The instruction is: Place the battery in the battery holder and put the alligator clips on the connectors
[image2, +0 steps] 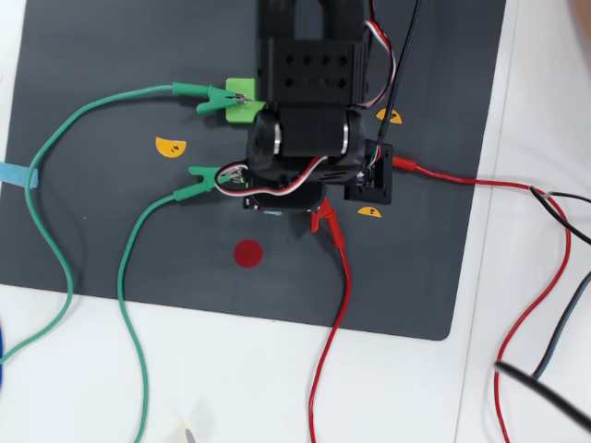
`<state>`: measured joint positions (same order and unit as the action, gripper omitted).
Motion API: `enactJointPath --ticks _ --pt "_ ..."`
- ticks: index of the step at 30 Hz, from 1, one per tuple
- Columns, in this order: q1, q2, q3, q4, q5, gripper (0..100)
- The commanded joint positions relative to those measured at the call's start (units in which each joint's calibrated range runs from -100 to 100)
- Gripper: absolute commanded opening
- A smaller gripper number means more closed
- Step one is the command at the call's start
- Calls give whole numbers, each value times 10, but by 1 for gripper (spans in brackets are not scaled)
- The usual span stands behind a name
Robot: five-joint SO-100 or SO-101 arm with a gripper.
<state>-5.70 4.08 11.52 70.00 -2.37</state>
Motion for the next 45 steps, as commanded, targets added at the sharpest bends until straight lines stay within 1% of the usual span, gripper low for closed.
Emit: enactJointPath --ticks 1,7,19,25,31,36,40,43,45 --pt "2 2 -3 -19 4 1" --pt "5 50 -8 -43 5 1" --pt "0 77 -13 -43 10 1" --pt "4 126 -58 -37 14 1" --pt "8 122 -49 -36 14 1" --pt "8 72 -25 -34 13 1" --pt "-2 -37 44 -39 11 1" --pt "-28 -127 81 -42 20 2" --pt "-63 -170 82 -34 23 2"
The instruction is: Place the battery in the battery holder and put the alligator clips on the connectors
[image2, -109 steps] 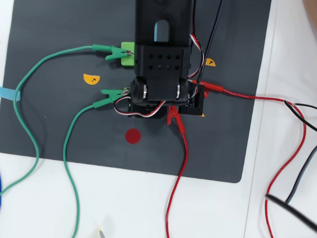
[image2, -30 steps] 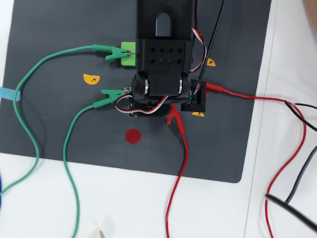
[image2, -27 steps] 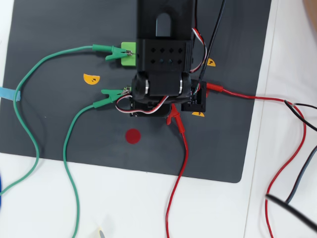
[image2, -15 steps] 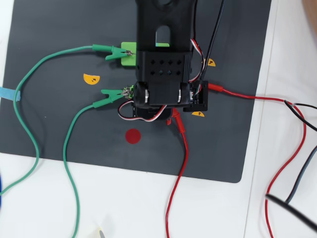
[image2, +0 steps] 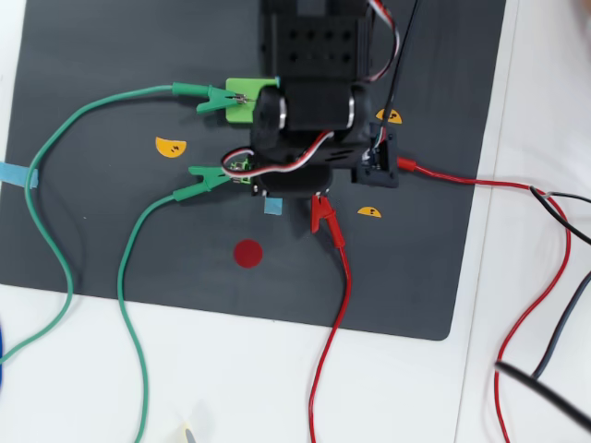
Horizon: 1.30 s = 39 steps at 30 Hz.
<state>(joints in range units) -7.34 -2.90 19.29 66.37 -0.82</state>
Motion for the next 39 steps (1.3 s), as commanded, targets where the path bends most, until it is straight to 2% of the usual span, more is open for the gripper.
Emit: enactJointPath --ticks 1,3,6,8,11,14,18,27,33,39 --pt "-72 -122 14 7 8 1" --pt "-108 -150 28 50 -5 1" --pt "-155 -156 32 76 -74 1" --pt "-183 -151 33 56 -129 1" --pt "-237 -138 41 -12 -166 1" --pt "-280 -105 41 -58 -173 1" --pt "-288 -38 35 -104 -184 1" --pt "-291 37 32 -118 -200 2" --pt "-294 28 33 -115 -197 17" --pt "-304 29 34 -118 -200 20"
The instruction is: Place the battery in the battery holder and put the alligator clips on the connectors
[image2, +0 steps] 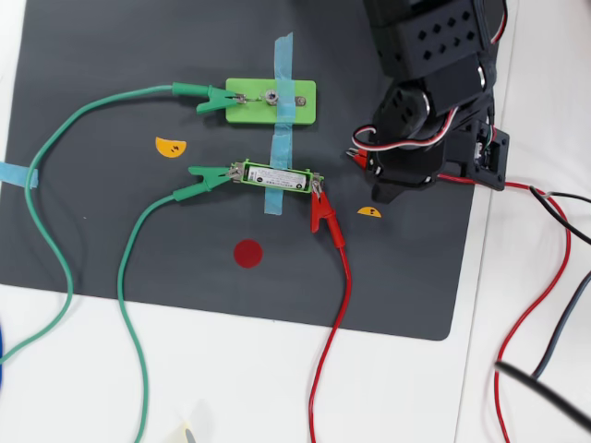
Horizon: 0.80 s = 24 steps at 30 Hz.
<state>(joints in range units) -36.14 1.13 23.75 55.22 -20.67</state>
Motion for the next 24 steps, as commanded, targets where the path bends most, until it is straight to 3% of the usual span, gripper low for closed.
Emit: enactJointPath --ticks 1,24 --pt "-23 -12 -11 -7 -2 20" --pt "-40 -3 -4 1 -64 20"
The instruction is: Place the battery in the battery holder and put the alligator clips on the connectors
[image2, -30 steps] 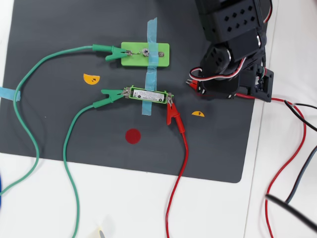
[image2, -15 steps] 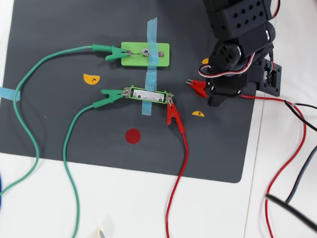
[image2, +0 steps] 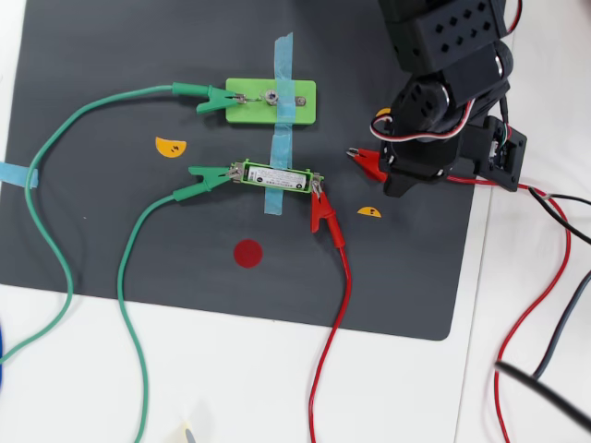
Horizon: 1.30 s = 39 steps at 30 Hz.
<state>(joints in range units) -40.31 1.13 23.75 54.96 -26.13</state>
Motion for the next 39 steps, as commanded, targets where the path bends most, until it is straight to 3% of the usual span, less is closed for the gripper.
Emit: enactJointPath --ticks 1,39 --pt "1 -3 -3 4 -13 20" --pt "38 -11 -12 24 -17 20"
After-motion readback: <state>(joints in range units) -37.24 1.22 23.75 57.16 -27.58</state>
